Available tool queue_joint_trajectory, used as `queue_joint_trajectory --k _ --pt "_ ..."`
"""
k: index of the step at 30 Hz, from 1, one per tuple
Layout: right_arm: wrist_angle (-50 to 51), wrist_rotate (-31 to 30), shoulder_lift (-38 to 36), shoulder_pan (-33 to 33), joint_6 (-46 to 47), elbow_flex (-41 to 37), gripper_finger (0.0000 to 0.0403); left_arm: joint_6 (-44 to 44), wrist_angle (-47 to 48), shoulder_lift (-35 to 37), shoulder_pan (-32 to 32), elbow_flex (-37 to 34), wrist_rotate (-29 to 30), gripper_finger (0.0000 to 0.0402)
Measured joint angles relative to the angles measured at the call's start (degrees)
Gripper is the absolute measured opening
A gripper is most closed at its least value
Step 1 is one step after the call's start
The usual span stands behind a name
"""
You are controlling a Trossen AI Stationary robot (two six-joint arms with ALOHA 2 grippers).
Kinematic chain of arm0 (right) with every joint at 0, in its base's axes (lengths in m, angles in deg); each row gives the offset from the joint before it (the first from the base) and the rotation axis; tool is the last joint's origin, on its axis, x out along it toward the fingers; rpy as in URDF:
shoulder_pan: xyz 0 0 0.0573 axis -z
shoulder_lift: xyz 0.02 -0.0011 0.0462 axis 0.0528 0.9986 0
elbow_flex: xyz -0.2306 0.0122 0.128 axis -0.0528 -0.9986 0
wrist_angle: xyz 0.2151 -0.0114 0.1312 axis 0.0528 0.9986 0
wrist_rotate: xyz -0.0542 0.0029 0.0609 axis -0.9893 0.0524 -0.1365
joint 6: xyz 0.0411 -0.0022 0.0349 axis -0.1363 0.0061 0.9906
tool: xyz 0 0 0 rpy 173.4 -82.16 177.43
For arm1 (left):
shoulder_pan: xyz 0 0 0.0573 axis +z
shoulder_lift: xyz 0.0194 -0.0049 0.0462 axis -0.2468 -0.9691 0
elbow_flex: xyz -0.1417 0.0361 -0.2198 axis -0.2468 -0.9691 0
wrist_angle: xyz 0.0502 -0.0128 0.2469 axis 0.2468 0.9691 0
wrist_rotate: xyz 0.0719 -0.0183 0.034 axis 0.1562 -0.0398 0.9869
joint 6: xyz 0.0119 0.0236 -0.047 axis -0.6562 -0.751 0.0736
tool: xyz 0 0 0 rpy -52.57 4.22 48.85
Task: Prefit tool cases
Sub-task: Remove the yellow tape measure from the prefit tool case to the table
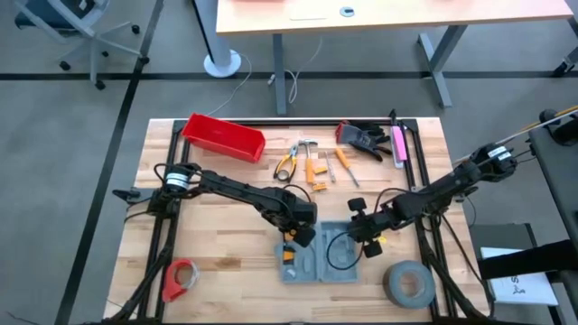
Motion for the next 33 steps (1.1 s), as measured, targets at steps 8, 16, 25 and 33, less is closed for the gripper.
queue_joint_trajectory --k 8,16,25,33 --pt "-1.0 0.1 0.0 2.1 -0.9 -0.8 0.0055 -0.2 -4.4 -0.1 0.0 0.0 0.0 0.0299" --pt "-1.0 0.1 0.0 4.0 -2.0 -0.8 0.0051 -0.7 -6.6 -0.1 0.0 0.0 0.0 0.0279" --pt "-1.8 0.1 0.0 5.6 -3.2 -0.8 0.0064 -0.9 -10.3 -0.1 -0.1 0.0 -1.9 0.0278" --pt "-2.9 0.1 0.0 7.3 -3.9 -0.8 0.0053 -0.7 -10.3 0.0 -0.1 0.0 -4.5 0.0275"
